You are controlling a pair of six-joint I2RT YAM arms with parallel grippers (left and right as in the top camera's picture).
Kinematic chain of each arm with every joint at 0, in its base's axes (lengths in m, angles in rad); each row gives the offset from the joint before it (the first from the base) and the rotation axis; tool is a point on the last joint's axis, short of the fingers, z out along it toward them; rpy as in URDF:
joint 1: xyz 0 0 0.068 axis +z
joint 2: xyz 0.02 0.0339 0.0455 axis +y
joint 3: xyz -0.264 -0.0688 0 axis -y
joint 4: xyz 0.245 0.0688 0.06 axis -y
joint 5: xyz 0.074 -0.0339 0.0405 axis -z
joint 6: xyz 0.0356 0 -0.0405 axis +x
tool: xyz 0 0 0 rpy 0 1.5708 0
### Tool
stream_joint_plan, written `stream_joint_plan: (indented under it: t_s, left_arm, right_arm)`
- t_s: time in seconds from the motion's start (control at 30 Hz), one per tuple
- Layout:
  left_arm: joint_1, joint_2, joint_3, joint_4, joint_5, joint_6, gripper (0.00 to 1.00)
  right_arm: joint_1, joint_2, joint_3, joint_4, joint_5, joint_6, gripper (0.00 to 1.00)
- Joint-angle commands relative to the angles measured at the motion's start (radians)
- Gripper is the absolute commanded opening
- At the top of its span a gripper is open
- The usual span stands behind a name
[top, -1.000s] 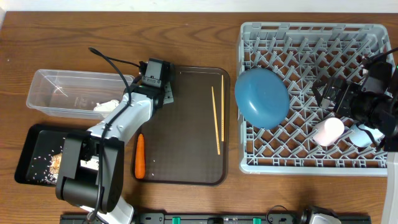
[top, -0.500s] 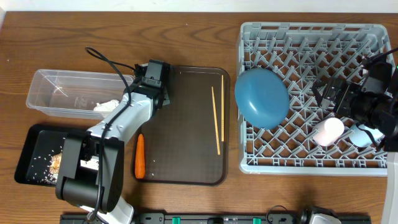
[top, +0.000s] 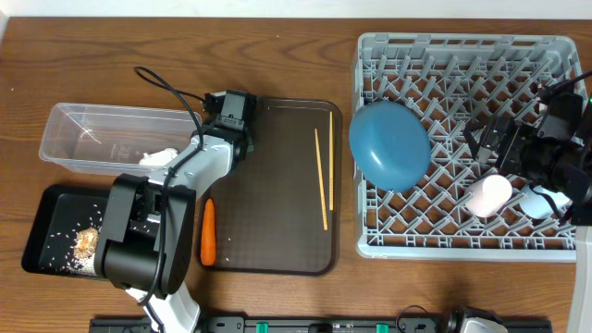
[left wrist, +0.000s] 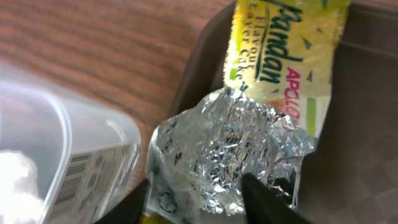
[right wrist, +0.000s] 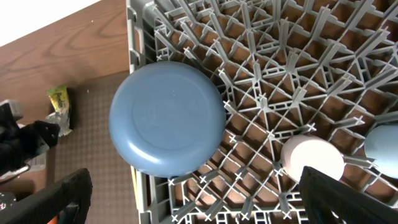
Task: Sort waste into correct bins and load items into the dishwasher rack
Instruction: 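Carry the wrapper and tissue left and drop into the clear bin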
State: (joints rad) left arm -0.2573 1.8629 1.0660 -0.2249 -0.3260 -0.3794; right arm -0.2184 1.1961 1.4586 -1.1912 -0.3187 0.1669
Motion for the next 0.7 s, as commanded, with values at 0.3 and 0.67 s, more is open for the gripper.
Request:
stream_joint_plan:
  t_s: [0.3, 0.67]
  left_arm:
    - [-0.067, -0.154, -0.002, -0.013, -0.023, 0.072, 0.06]
    - [-0.019, -0.443, -0.002, -0.257, -0.116, 0.031, 0.06]
  right_arm:
    - [0.012, 0.0, 0.003, -0.002, 0.0, -0.004, 0.99]
    - [0.012, 0.001, 0.003, -0.001, 0.0, -0.004, 0.99]
